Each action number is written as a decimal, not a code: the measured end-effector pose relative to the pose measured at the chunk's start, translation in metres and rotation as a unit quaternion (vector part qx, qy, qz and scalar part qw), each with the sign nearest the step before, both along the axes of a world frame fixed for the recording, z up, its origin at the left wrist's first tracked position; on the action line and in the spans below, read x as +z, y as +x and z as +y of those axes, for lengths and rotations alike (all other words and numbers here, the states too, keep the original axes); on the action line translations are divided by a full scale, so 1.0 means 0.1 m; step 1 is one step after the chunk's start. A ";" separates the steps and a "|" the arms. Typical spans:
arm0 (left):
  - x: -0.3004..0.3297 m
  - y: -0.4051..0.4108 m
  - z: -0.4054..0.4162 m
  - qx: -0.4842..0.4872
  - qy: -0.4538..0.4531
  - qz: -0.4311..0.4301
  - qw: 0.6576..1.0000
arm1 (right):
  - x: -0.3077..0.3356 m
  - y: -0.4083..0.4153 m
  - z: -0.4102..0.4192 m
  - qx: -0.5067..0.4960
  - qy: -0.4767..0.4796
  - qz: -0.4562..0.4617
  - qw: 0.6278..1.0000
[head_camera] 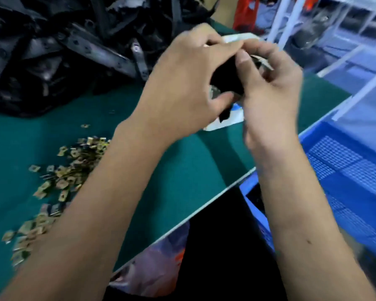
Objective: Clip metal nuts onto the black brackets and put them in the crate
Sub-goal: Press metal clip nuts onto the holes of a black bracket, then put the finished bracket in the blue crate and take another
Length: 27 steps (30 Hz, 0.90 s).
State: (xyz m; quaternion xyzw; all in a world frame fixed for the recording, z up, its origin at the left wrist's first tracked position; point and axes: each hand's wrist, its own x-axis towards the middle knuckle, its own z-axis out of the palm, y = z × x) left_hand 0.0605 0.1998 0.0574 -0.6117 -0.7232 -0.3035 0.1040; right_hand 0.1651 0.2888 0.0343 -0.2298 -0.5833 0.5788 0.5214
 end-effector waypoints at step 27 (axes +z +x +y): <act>-2.03 1.95 1.67 -0.166 -0.257 -0.285 0.908 | -2.41 2.30 1.10 -0.359 -0.440 -0.195 0.800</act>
